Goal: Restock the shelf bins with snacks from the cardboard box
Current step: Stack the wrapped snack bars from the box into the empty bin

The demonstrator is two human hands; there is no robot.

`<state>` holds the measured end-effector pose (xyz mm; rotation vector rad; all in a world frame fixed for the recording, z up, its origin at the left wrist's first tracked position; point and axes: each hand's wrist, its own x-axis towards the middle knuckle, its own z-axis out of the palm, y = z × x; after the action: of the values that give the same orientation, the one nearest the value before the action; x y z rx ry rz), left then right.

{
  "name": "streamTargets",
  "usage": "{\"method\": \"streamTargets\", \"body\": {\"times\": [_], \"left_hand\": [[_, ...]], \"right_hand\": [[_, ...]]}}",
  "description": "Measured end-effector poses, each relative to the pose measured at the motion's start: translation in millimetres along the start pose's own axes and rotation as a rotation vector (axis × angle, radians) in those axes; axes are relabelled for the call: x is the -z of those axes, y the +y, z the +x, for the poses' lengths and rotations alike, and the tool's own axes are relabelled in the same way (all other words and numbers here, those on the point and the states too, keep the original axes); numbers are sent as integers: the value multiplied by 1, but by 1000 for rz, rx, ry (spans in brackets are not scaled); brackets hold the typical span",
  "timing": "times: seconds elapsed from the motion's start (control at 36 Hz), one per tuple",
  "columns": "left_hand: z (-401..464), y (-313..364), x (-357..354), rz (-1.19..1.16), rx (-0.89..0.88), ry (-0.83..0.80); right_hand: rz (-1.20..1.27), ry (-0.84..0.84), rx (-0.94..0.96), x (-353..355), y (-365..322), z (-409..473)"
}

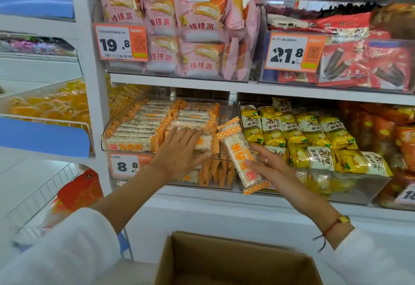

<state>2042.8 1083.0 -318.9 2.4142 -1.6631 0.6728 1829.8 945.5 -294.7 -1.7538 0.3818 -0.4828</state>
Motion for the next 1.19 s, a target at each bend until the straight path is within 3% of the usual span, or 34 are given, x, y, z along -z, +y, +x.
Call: {"method": "streamTargets", "body": {"times": [0.19, 0.33, 0.44, 0.58, 0.75, 0.86, 0.97, 1.08, 1.19], "left_hand": [[-16, -11, -3, -349, -32, 84], [-7, -12, 13, -297, -16, 128], [2, -6, 19, -234, 70, -42], [8, -18, 24, 20, -23, -104], [-6, -41, 15, -167, -49, -98], [-2, -34, 11, -322, 43, -133], [6, -15, 13, -508, 220, -22], [19, 8, 8, -434, 466, 11], [42, 30, 10, -216, 532, 52]], "right_hand": [[33, 30, 9, 4, 4, 2], [4, 56, 20, 6, 6, 0], [-25, 33, 23, 3, 7, -5], [-37, 2, 35, -1, 8, -9], [-36, 23, 29, 0, 10, -7], [-30, 35, 25, 0, 11, -4], [-24, 47, 26, -3, 13, 0], [-50, 69, 35, -6, 16, 3], [-81, 153, 53, -4, 16, 5]]}}
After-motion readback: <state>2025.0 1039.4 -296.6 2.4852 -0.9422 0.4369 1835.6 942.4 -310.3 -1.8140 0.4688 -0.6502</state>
